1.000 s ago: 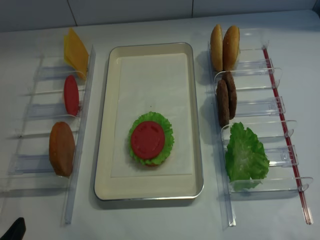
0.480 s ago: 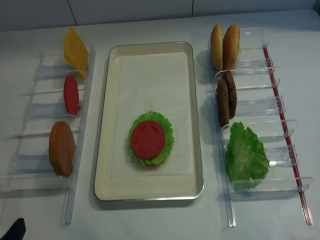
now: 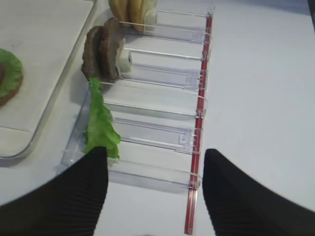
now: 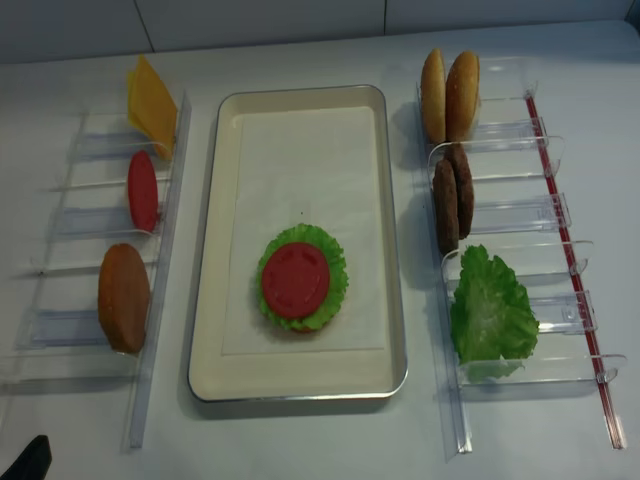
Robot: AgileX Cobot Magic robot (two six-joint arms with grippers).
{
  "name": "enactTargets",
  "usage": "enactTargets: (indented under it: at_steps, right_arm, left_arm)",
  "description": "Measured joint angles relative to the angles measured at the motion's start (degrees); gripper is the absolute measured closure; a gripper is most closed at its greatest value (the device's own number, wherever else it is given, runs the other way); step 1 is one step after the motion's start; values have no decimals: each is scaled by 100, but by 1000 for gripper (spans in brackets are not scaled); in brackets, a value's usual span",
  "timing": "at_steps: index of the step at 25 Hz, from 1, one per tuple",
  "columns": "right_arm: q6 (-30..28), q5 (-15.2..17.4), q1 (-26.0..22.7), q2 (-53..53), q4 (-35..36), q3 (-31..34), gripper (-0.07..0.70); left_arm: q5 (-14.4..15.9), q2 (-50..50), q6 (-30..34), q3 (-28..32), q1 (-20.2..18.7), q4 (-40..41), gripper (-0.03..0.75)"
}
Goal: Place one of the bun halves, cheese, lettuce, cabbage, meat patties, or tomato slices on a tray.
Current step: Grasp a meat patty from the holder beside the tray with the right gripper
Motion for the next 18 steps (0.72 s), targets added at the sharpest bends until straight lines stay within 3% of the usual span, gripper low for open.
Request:
enactTargets:
  at_steps: [7,18]
  right_arm:
    - [-668,131,0,1473,1021,-837,220]
    - [-1683,0,0,3172,2549,-1087,258]
  left_arm:
    - [0,0,0,0,0,0,293]
    - [0,0,0,0,0,0,293]
